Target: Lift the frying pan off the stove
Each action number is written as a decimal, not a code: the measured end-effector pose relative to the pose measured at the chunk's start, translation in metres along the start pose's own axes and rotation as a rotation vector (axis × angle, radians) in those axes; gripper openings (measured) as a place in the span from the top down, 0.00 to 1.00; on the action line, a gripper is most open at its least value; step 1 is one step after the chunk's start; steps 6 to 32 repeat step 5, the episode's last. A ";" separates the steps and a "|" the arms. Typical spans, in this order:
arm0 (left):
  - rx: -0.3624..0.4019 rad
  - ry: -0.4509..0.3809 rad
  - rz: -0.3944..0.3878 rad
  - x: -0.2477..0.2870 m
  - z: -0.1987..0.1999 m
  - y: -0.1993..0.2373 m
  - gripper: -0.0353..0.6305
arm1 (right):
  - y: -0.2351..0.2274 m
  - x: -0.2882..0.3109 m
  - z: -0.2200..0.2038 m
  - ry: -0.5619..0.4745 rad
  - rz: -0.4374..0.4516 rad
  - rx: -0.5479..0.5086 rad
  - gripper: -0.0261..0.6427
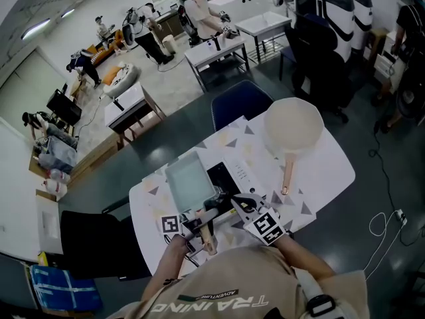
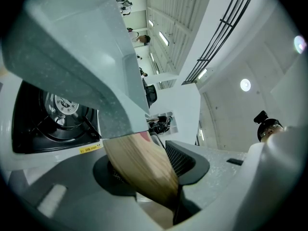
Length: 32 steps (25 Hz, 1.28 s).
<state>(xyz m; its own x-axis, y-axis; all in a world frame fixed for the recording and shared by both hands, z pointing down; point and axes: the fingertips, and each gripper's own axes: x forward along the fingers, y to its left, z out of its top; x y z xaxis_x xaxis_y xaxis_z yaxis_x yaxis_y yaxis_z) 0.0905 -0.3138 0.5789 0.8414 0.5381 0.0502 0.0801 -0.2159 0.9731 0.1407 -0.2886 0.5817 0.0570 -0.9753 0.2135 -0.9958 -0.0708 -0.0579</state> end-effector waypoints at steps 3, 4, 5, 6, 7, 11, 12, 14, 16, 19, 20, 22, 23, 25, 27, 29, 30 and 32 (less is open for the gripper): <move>-0.013 -0.005 0.000 0.000 0.000 0.001 0.68 | 0.000 0.000 -0.001 0.005 0.003 0.001 0.97; -0.014 -0.005 0.001 0.000 0.000 0.002 0.68 | 0.000 0.001 -0.001 0.006 0.004 0.001 0.97; -0.014 -0.004 0.002 0.000 0.001 0.002 0.68 | -0.001 0.001 -0.002 0.007 0.005 0.001 0.97; -0.014 -0.004 0.002 0.000 0.001 0.002 0.68 | -0.001 0.001 -0.002 0.007 0.005 0.001 0.97; -0.014 -0.004 0.002 0.000 0.001 0.002 0.68 | -0.001 0.001 -0.002 0.007 0.005 0.001 0.97; -0.014 -0.004 0.002 0.000 0.001 0.002 0.68 | -0.001 0.001 -0.002 0.007 0.005 0.001 0.97; -0.014 -0.004 0.002 0.000 0.001 0.002 0.68 | -0.001 0.001 -0.002 0.007 0.005 0.001 0.97; -0.014 -0.004 0.002 0.000 0.001 0.002 0.68 | -0.001 0.001 -0.002 0.007 0.005 0.001 0.97; -0.014 -0.004 0.002 0.000 0.001 0.002 0.68 | -0.001 0.001 -0.002 0.007 0.005 0.001 0.97; -0.014 -0.004 0.002 0.000 0.001 0.002 0.68 | -0.001 0.001 -0.002 0.007 0.005 0.001 0.97; -0.014 -0.004 0.002 0.000 0.001 0.002 0.68 | -0.001 0.001 -0.002 0.007 0.005 0.001 0.97; -0.014 -0.004 0.002 0.000 0.001 0.002 0.68 | -0.001 0.001 -0.002 0.007 0.005 0.001 0.97; -0.014 -0.004 0.002 0.000 0.001 0.002 0.68 | -0.001 0.001 -0.002 0.007 0.005 0.001 0.97; -0.014 -0.004 0.002 0.000 0.001 0.002 0.68 | -0.001 0.001 -0.002 0.007 0.005 0.001 0.97; -0.014 -0.004 0.002 0.000 0.001 0.002 0.68 | -0.001 0.001 -0.002 0.007 0.005 0.001 0.97; -0.014 -0.004 0.002 0.000 0.001 0.002 0.68 | -0.001 0.001 -0.002 0.007 0.005 0.001 0.97; -0.014 -0.004 0.002 0.000 0.001 0.002 0.68 | -0.001 0.001 -0.002 0.007 0.005 0.001 0.97; -0.014 -0.004 0.002 0.000 0.001 0.002 0.68 | -0.001 0.001 -0.002 0.007 0.005 0.001 0.97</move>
